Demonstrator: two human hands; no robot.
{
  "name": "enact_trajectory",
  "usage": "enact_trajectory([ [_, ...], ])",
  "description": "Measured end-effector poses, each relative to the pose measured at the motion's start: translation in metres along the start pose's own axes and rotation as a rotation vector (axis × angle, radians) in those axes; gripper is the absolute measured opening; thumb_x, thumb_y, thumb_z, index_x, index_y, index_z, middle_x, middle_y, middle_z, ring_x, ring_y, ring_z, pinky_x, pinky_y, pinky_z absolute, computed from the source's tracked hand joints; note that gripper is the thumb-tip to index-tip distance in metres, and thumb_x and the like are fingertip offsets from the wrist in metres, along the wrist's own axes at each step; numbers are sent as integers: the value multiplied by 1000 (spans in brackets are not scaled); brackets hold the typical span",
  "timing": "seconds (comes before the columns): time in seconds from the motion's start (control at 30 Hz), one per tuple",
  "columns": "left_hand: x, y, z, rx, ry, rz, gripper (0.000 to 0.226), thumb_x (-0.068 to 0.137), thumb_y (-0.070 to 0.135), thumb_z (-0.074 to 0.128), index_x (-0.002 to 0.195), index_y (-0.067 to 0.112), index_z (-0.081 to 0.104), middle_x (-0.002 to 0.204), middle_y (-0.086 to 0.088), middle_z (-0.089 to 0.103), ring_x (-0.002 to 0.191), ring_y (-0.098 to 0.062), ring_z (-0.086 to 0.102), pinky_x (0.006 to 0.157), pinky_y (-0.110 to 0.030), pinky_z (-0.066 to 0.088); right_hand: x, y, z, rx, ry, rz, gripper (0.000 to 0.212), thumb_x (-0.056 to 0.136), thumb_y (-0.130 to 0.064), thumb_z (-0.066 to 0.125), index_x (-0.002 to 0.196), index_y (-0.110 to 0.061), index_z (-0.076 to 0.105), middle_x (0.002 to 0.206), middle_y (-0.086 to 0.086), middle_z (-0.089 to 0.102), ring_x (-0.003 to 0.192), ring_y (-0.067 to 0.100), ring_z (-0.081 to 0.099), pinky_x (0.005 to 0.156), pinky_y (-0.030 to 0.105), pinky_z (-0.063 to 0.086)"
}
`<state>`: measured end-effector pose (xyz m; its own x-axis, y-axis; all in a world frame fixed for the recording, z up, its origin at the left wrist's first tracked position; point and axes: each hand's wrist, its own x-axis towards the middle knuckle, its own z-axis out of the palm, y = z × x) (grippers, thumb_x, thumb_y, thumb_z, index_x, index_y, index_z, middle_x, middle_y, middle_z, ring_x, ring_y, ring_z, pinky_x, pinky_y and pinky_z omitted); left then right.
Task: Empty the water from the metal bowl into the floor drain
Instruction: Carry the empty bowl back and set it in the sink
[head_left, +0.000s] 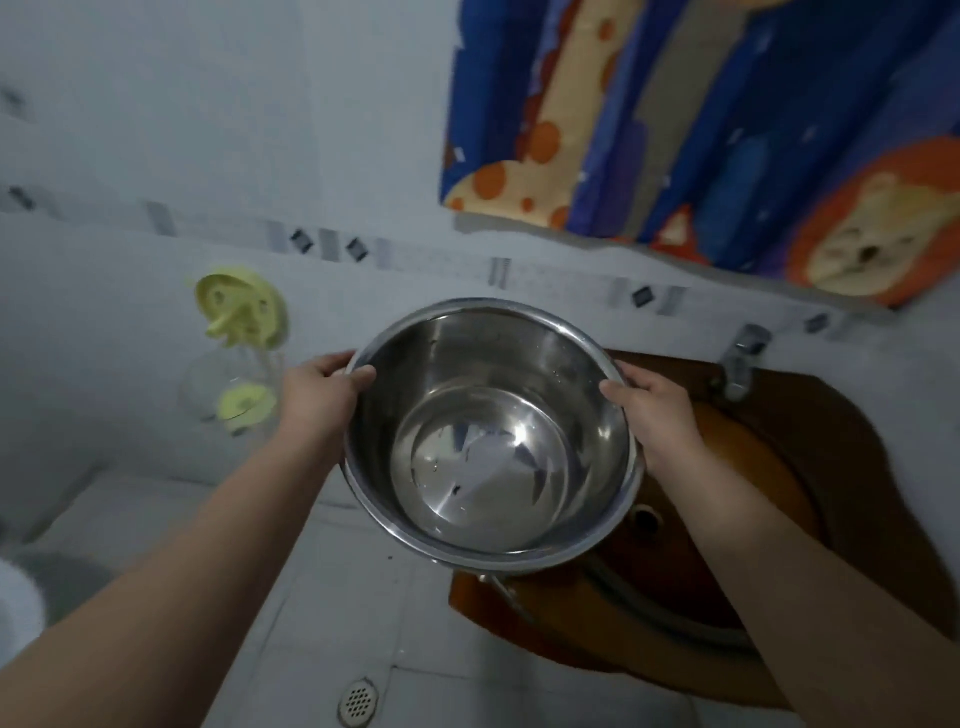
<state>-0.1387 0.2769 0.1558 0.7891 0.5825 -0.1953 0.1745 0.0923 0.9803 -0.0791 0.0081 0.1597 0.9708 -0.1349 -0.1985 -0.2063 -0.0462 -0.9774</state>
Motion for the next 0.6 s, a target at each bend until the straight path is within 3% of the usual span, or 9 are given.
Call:
enact_trajectory([
  [0.13,-14,-14,79,30,-109,-20,34,82,4,62,116,5,63,104,-15,67,91,-30,65,91,-42,52,6,17,-79,33,108,42,35,86,-4,60,119,-15,64,97,3,70,87,20,68,79,33,56],
  [0.23,-26,-35,143,105,-172,-37,31,82,9,64,113,10,65,103,-15,69,90,-33,66,88,-43,54,13,34,-141,62,167,62,33,84,-2,61,111,-21,65,89,0,69,79,16,67,70,28,55],
  [0.37,-44,-65,210,242,-194,-27,31,83,17,64,114,15,65,103,-8,69,86,-26,64,80,-36,54,35,66,-206,37,228,107,35,83,-3,63,117,-9,65,88,0,68,82,18,66,70,27,52],
  [0.6,-56,-104,276,513,-185,40,32,90,25,56,119,13,63,112,-10,68,84,-20,56,71,-31,44,87,107,-262,-40,225,161,36,84,-7,62,120,-10,63,102,7,68,86,19,65,76,28,53],
])
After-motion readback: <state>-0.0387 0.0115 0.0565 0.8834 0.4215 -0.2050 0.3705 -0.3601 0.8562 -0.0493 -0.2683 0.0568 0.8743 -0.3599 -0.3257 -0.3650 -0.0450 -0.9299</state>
